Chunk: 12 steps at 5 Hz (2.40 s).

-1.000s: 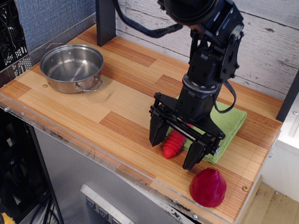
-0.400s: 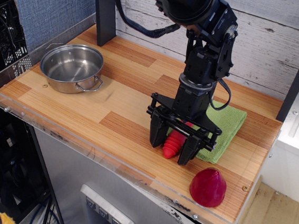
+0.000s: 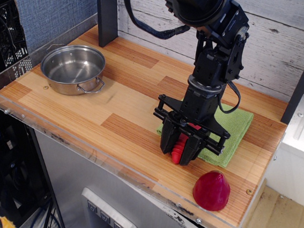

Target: Move red fork to the left between the green cloth and silver pot

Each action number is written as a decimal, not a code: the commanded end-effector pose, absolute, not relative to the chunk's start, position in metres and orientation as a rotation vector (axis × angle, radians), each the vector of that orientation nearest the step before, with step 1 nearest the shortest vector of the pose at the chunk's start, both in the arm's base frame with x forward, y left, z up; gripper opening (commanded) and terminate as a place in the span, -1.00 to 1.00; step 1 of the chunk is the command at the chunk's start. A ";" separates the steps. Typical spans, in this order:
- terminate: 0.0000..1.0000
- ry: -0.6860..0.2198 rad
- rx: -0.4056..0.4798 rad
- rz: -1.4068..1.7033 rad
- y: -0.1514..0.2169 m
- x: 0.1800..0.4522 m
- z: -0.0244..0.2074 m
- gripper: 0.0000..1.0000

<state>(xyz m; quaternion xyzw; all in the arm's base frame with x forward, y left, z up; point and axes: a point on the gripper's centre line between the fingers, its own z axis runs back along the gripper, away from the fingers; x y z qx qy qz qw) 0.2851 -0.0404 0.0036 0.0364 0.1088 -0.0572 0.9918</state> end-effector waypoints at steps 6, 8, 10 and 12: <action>-1.00 0.085 0.082 -0.075 0.050 0.285 0.106 -1.00; -1.00 0.184 0.048 -0.148 0.083 0.314 0.061 -1.00; -1.00 0.243 0.025 -0.169 0.075 0.328 0.033 -1.00; -1.00 0.293 0.022 -0.126 0.073 0.327 0.024 1.00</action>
